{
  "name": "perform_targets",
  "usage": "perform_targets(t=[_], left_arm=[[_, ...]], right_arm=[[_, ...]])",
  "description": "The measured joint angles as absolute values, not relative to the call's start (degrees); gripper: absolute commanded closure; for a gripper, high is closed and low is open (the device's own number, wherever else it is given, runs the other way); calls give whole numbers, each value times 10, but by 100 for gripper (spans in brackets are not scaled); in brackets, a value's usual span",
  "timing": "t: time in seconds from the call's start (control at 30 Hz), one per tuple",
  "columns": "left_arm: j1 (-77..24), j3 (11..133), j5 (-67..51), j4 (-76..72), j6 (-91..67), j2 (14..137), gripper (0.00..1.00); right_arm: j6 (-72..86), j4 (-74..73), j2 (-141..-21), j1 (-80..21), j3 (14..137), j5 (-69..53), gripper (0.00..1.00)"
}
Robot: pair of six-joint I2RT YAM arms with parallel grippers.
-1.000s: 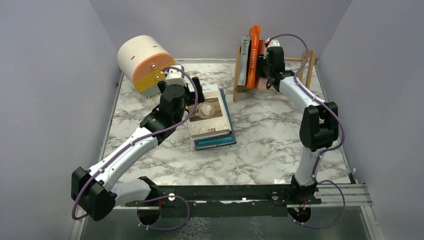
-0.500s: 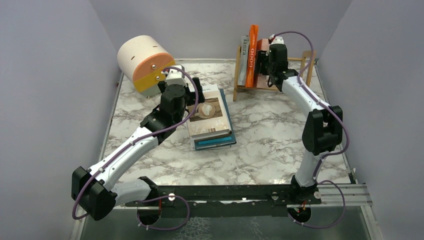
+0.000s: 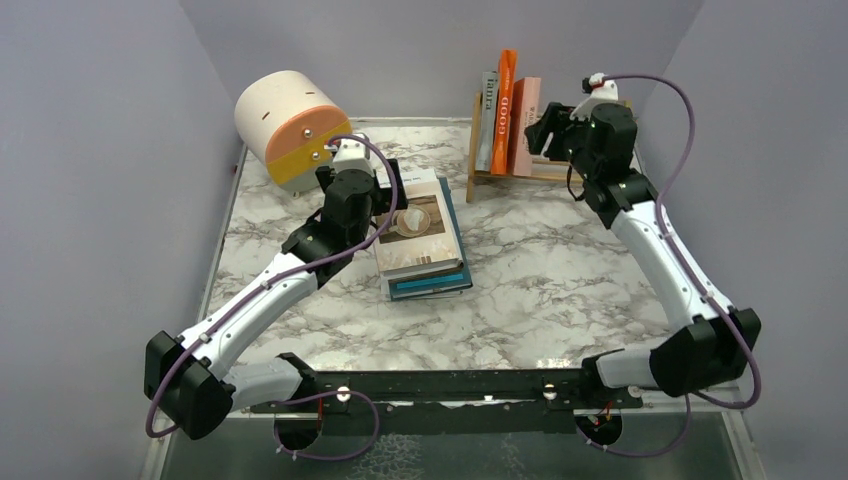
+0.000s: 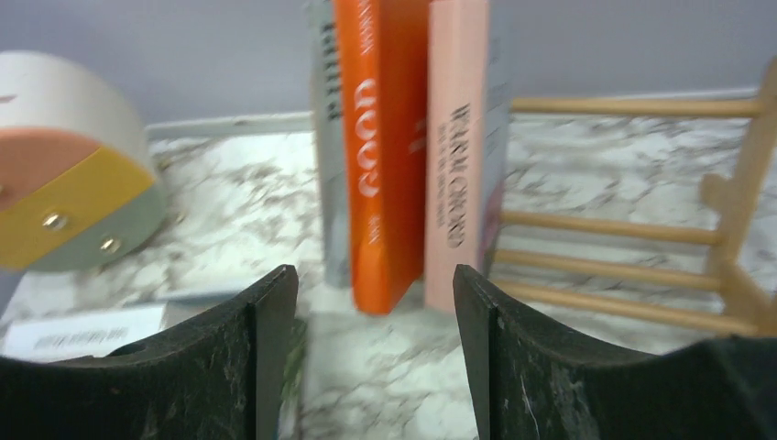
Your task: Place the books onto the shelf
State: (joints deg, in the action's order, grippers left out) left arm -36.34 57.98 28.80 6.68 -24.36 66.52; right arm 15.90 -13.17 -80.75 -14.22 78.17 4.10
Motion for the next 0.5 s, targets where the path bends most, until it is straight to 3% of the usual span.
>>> perform_targets(t=[0.17,0.5], left_arm=[[-360,576,289,82,-251,675,1],[-357,549,281,87,-268,700,1]], right_arm=[[203,-120,-720,-171,680,-70,38],[284,-75,-695,-256,546,-200,38]])
